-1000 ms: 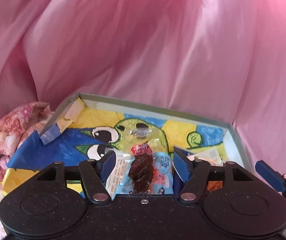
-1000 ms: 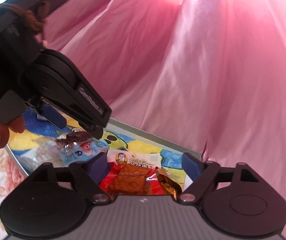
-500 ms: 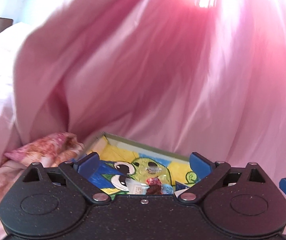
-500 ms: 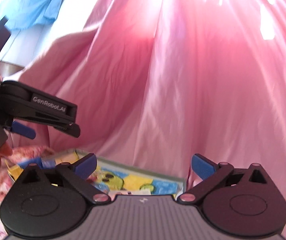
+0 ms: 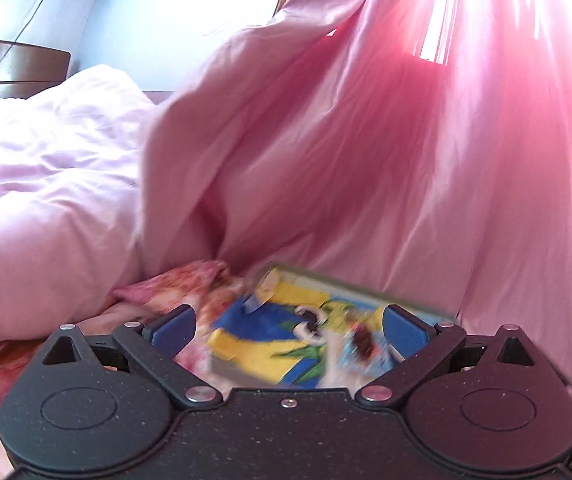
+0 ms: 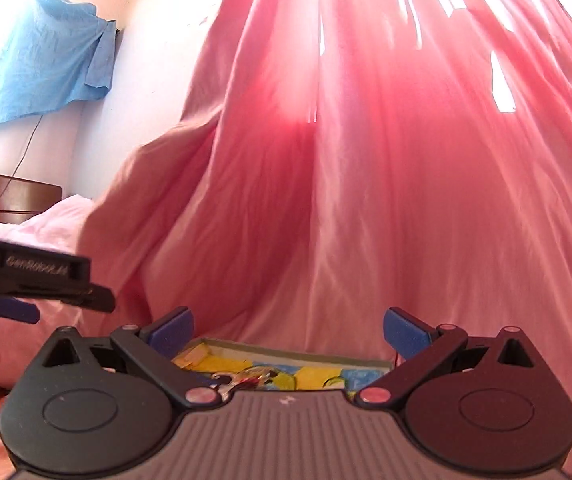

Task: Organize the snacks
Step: 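Move both tools down toward the yellow candy bar and mandarin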

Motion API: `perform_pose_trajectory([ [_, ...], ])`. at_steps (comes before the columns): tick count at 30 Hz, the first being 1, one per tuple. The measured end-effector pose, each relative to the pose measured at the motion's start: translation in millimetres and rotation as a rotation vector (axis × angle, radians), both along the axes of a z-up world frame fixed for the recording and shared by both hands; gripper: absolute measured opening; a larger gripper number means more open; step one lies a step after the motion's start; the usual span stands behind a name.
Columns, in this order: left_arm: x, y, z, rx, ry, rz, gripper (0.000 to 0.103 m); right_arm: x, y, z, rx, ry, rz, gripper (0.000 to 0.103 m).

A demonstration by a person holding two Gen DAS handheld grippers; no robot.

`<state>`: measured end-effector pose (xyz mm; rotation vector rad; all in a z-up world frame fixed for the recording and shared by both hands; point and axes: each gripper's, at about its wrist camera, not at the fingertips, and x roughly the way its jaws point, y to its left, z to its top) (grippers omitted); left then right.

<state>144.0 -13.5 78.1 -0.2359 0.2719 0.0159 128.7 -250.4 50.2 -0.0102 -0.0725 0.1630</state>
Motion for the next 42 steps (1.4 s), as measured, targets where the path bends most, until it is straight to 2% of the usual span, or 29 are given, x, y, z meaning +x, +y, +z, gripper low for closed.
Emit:
perform_pose_trajectory([
  [4,-28.9,19.9,-16.6,0.024,0.041,0.032,0.1,-23.7,7.6,-7.6,-0.007,0.036,0.018,0.103],
  [10,-68.7,50.7,-43.4,0.01,0.111,0.079,0.1,-59.6,16.2,-29.6,-0.029,0.121,0.044,0.103],
  [17,-98.4,64.0,-70.5,0.037,0.194,0.089,0.1,-90.7,32.2,-44.0,-0.064,0.202,0.09,0.103],
  [24,-98.8,66.8,-90.6,0.079,0.316,0.085,0.099,-110.9,42.9,-61.4,-0.108,0.324,0.121,0.103],
  [30,-90.8,58.1,-100.1,0.11,0.389,0.028,0.099,-113.8,54.3,-76.5,-0.173,0.423,0.129,0.103],
  [42,-77.1,45.4,-114.0,0.164,0.441,-0.011,0.099,-97.9,58.1,-99.8,-0.195,0.565,0.136,0.103],
])
